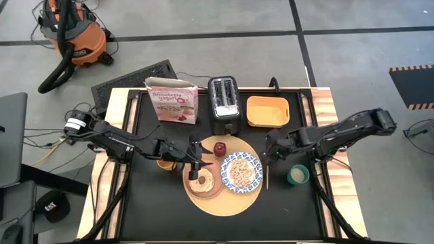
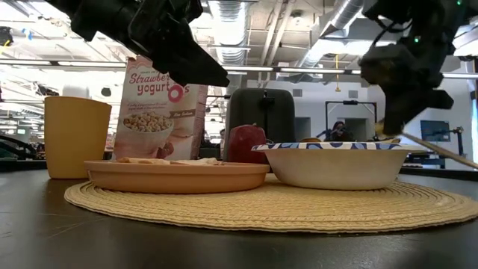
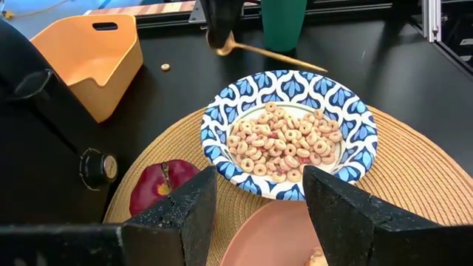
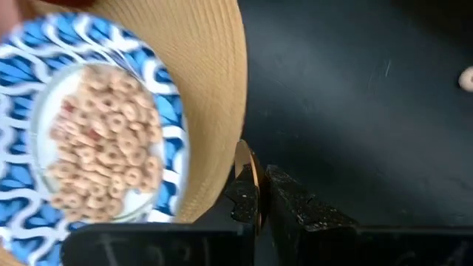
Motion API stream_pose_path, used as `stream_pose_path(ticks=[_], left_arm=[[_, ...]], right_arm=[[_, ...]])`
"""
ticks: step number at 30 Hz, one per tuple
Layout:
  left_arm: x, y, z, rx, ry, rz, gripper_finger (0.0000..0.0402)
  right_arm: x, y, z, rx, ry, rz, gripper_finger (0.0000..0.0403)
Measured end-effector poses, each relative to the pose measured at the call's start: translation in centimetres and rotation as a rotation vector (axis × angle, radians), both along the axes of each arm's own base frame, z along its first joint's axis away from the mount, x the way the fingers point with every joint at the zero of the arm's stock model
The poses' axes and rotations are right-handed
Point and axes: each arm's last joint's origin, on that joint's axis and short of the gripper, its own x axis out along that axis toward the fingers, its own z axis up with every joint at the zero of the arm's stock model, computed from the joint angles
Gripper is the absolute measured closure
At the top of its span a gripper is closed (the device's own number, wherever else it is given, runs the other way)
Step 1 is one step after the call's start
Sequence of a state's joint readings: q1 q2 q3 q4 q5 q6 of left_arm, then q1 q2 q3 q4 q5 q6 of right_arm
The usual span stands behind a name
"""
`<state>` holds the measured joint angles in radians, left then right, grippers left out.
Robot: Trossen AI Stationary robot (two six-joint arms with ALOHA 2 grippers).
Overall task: Arrange a breakfast setting
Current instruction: Move the spoon beside the bowl on the table mat
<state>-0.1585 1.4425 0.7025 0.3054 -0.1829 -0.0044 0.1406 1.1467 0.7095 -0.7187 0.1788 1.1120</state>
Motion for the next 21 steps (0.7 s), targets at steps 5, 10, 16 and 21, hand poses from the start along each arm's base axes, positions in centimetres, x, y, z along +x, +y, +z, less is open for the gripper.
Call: stream_pose_path(ticks=[5,10,16,21], left_arm=[[0.0,0.0,0.0,-0.001,0.0,-0.002,0.0215],[0.0,0.0,0.0,0.0,0.0,-0.002,0.0215],[0.0,0.0,0.0,-0.006,0.001,-0.001,0.0215],[0.0,0.0,0.0,-0.007,0.001,-0.001,0.0215]], right_arm=[[0.2,0.1,-1.9,0.024,0.055,-0.014,0.0363],[0.8,0.3,-3.8,0.06,0.082,-0.025,0.0363],[1.0,0.3,-5.5,0.082,0.122,-0.058,0.0363],[1.2,0.4,-6.1,0.076,0.149,-0.058,0.036]])
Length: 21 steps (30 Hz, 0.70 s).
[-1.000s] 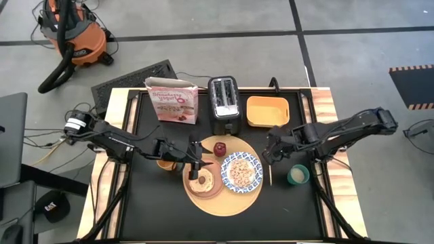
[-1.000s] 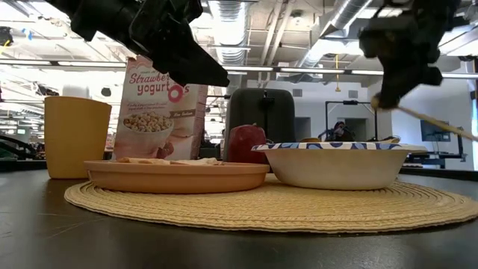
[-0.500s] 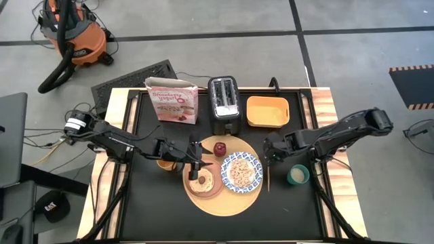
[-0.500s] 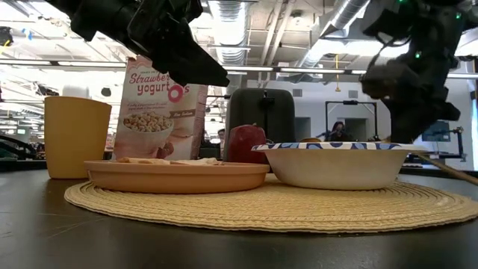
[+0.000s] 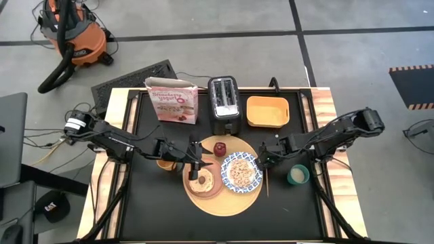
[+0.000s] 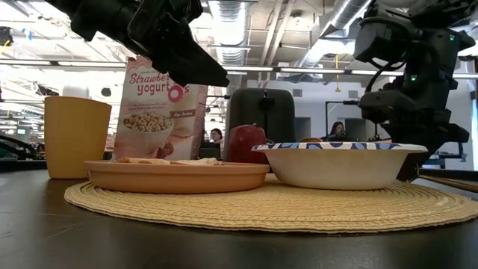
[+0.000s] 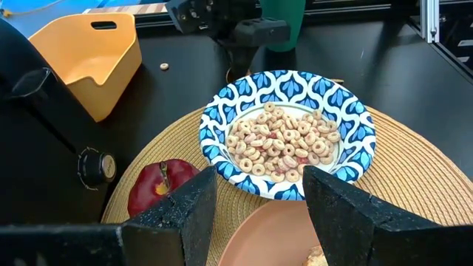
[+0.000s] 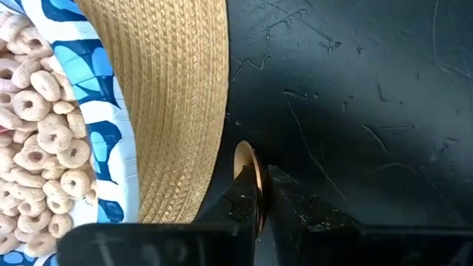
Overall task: Arrange a breakfast setting
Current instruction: Move the spoon beside the bowl on the table mat
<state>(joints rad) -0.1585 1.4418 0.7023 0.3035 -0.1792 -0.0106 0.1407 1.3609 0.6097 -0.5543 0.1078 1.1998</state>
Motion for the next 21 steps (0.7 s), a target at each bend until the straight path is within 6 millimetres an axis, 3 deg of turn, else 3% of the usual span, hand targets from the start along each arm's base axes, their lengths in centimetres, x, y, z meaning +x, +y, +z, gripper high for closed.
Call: stream_pose_path(ticks=[21], left_arm=[[-0.01,0.0,-0.01,-0.002,0.0,0.0,0.0215]], right_arm=[[0.23,-0.03,-0.89,-0.031,0.038,-0.001,0.0258]])
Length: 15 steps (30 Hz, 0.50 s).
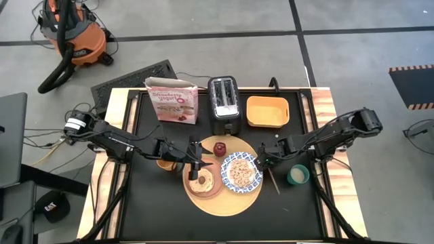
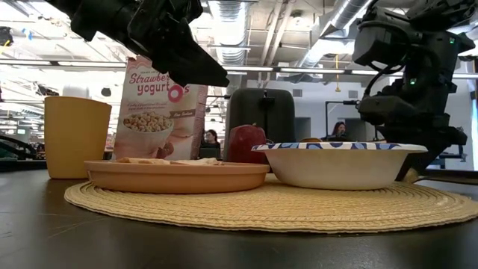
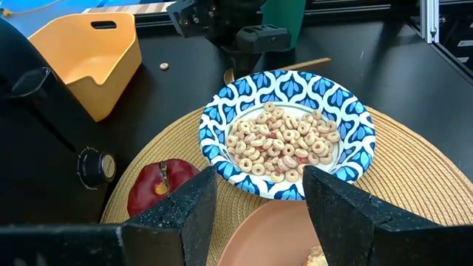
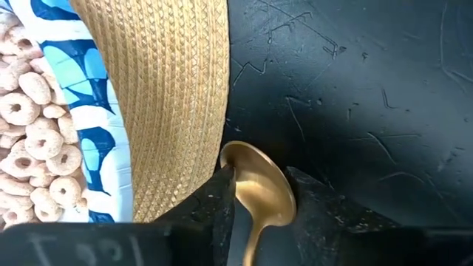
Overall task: Arrange a breakfast setting
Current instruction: Move the spoon beside the bowl on the table mat
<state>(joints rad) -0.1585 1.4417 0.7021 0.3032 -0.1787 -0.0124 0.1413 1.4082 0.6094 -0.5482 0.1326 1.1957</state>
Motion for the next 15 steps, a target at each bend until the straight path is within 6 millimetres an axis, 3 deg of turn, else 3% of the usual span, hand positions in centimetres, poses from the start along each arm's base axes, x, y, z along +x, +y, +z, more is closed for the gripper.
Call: stream_pose_path(ticks=[15], left_arm=[[0.0,0.0,0.01,-0.001,-0.001,0.0,0.0215]], right_arm=[[-0.11,-0.01,0.35,0.004,-0.018,-0.001,0.0246]])
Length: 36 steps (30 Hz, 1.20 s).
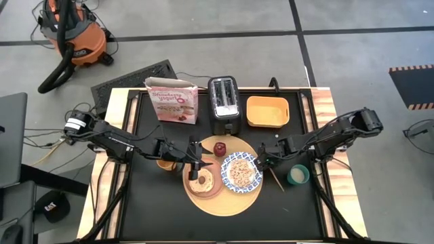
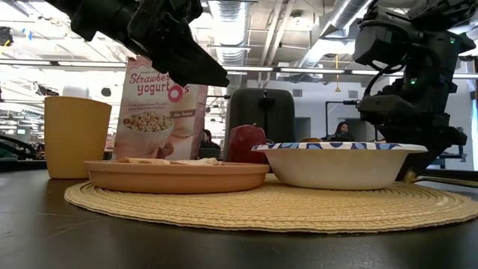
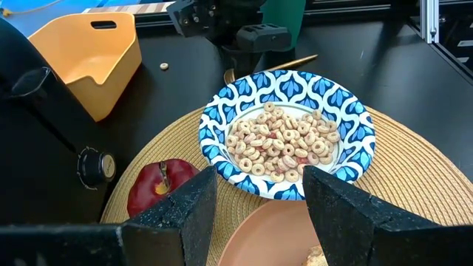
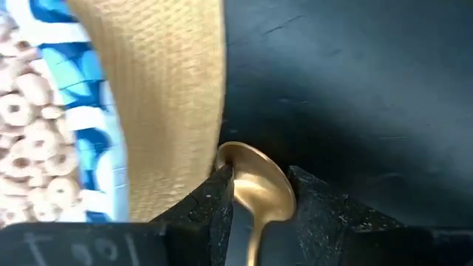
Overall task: Arrange a breakfast setting
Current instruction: Move the spoon beside the bowl on the table mat
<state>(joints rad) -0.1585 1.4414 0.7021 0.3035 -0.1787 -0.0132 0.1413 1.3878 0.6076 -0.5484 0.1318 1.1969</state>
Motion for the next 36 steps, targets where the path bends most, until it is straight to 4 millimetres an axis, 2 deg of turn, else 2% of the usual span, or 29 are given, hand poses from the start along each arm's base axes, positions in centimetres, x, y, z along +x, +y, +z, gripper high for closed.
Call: stream_pose_path(ticks=[7,17,25,29,36], left_arm=[[0.0,0.0,0.0,-0.002,0.0,0.001,0.0215],[0.0,0.0,0.0,-0.002,0.004,0.0,0.0215],[0.0,0.0,0.0,0.0,0.005,-0.001,0.0215],[0.0,0.0,0.0,0.001,0.005,-0.001,0.0215],[0.0,0.0,-0.1,0.001,0.006,-0.001,0.0215]], right_arm=[[-0.4,-0.3,0.8,-0.021,-0.037,-0.015,0.0246],[-0.6,-0.4,1.3,0.004,0.022,0.018,0.0246],[-0.1,1.0,3.1,0.041,0.042,0.099,0.0246],[0.0,1.9,2.7,0.074,0.06,0.099,0.0246],[0.4,2.9,0.7,0.084,0.156,0.097,0.025]])
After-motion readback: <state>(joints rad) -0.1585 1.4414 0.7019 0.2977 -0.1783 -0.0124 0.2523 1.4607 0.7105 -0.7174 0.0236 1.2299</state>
